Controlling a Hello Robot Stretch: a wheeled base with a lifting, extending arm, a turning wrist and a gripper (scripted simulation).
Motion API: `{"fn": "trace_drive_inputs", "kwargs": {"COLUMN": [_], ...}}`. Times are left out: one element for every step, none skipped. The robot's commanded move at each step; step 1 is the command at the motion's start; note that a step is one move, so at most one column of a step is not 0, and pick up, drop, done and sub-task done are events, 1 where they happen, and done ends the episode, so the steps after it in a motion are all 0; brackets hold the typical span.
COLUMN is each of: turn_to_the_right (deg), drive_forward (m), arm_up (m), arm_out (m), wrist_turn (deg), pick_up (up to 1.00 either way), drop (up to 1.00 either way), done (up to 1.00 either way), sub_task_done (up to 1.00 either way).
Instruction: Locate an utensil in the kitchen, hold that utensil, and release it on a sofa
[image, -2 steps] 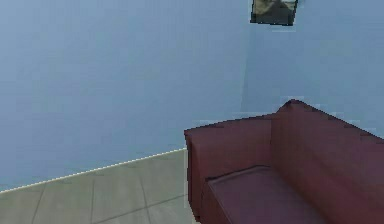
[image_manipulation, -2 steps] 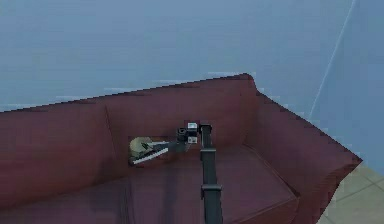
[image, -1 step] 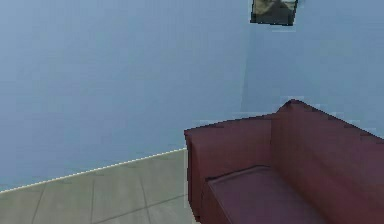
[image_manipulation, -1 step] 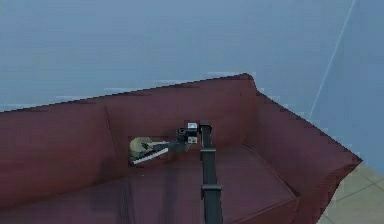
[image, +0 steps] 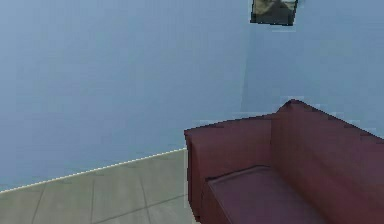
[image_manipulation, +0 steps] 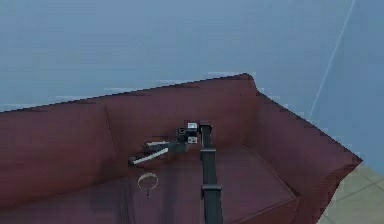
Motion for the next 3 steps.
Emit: {"fn": "trace_drive_inputs", "kwargs": {"turn_to_the_right": [0.0,0.0,0.0], "drive_forward": [0.0,0.0,0.0], "arm_up": [0.1,0.0,0.0], "arm_out": [0.0,-0.08,0.0], "wrist_turn": [0.0,0.0,0.0], "pick_up": [0.0,0.0,0.0], "drop": [0.0,0.0,0.0], "done": [0.0,0.0,1.0], "sub_task_done": [0.0,0.0,0.0]}}
